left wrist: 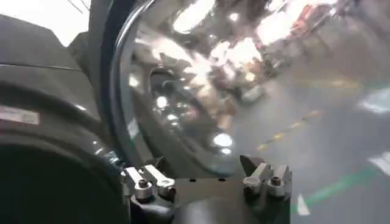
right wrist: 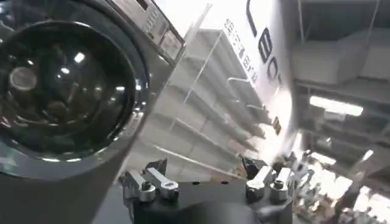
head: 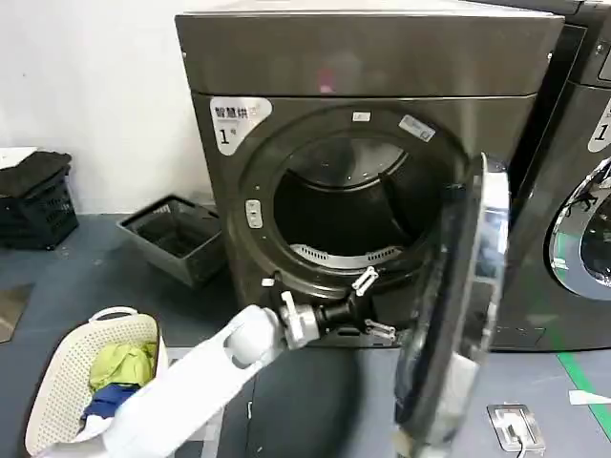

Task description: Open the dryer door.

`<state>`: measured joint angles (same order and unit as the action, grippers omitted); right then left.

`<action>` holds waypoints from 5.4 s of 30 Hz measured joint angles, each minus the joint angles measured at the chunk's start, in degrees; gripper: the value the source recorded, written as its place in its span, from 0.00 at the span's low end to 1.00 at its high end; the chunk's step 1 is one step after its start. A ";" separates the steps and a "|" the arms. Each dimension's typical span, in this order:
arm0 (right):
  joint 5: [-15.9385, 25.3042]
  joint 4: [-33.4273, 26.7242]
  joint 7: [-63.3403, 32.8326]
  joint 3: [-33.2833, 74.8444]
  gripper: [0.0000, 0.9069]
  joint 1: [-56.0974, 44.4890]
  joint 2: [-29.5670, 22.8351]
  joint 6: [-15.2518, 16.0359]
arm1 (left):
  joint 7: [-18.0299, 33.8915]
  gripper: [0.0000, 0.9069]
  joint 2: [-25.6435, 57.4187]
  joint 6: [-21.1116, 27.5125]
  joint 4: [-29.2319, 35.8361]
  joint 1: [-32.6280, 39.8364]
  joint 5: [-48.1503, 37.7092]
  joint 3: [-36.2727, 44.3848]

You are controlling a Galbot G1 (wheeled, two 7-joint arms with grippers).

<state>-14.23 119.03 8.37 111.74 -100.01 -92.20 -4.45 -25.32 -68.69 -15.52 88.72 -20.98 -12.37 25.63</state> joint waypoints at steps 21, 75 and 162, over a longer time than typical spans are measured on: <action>9.18 -1.03 -24.79 5.94 1.00 0.29 0.00 5.94 | -0.11 1.00 -17.81 0.97 -12.74 7.09 2.12 8.45; 13.99 -18.61 -31.22 5.19 1.00 -1.48 0.01 -8.64 | 3.30 1.00 -22.96 13.85 -3.51 4.09 -2.32 10.83; -4.00 -22.09 -16.47 -15.21 1.00 3.01 6.54 -8.30 | 3.60 1.00 54.57 -31.75 9.97 -52.17 98.03 -49.32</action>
<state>-18.23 96.94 -8.10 96.53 -97.00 -85.65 -12.75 -21.72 -14.12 -47.27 98.69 -73.14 85.67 -23.69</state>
